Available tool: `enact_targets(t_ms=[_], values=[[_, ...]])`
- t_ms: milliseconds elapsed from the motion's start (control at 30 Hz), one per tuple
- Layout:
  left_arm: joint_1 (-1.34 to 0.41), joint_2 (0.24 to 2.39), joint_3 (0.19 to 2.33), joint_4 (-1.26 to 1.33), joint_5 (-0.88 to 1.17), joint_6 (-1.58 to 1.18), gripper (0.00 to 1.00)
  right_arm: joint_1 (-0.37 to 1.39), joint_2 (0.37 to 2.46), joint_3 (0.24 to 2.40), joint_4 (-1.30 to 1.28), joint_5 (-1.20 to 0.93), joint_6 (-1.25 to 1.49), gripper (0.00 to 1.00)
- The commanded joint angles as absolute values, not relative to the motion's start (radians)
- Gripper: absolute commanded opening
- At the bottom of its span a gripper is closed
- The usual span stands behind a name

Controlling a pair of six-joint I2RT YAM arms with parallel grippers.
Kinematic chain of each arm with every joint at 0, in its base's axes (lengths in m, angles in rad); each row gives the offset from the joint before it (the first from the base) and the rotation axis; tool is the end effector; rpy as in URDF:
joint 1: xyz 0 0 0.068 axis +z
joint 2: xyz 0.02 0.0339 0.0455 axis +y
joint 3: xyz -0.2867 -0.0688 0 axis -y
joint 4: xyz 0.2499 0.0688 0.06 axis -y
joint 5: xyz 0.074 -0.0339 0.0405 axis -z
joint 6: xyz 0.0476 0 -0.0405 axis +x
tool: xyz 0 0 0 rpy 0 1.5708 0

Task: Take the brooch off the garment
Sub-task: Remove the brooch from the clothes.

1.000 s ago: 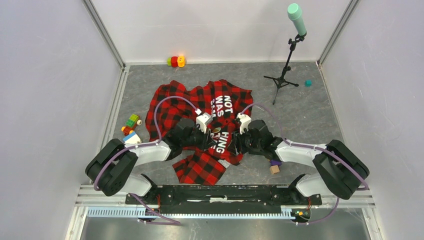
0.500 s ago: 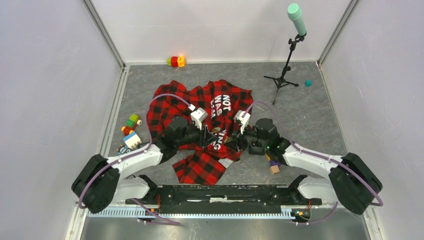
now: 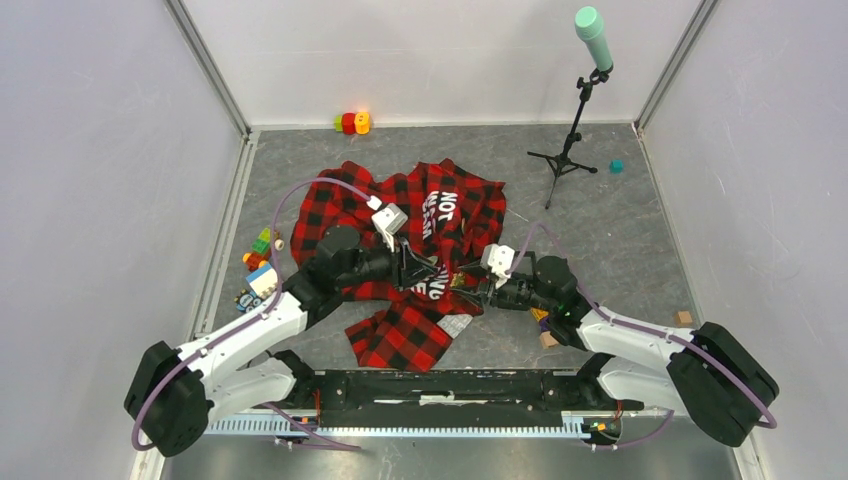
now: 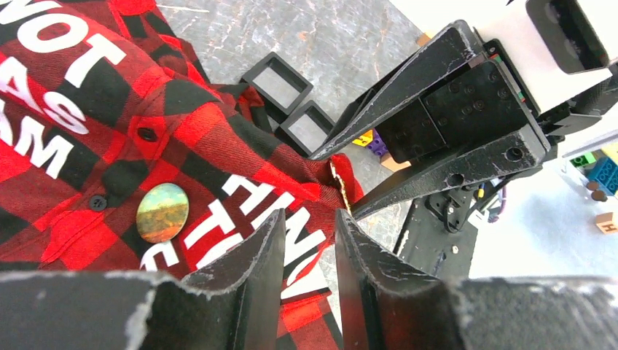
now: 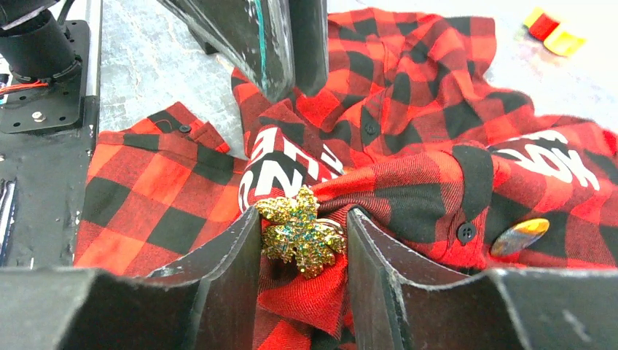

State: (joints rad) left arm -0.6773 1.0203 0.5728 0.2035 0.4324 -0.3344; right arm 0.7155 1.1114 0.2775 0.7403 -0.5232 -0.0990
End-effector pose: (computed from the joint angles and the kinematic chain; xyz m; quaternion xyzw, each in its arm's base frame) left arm 0.1706 -0.1628 0.2755 0.2615 0.7357 -0.4393 0.4442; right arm 0.1504 0.1622 0.2150 -0.4428 0.5869 0.3795 0.5617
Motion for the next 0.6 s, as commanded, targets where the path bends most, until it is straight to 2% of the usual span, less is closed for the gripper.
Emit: enact_targets(t_ms=[0,267,567], values=[[-0.678,1.05,0.626,0.188,0.534,-0.374,0.37,0.735,1.096,0.291,0.854,-0.562,-0.151,0.39],[-0.694,1.13,0.665,0.245,0.578,-0.439,0.4,0.752,1.105,0.312,0.812,-0.541,-0.175,0.37],[-0.735,1.193,0.703,0.236,0.563,-0.442,0.38,0.759,1.115,0.327,0.785,-0.535,-0.192,0.37]])
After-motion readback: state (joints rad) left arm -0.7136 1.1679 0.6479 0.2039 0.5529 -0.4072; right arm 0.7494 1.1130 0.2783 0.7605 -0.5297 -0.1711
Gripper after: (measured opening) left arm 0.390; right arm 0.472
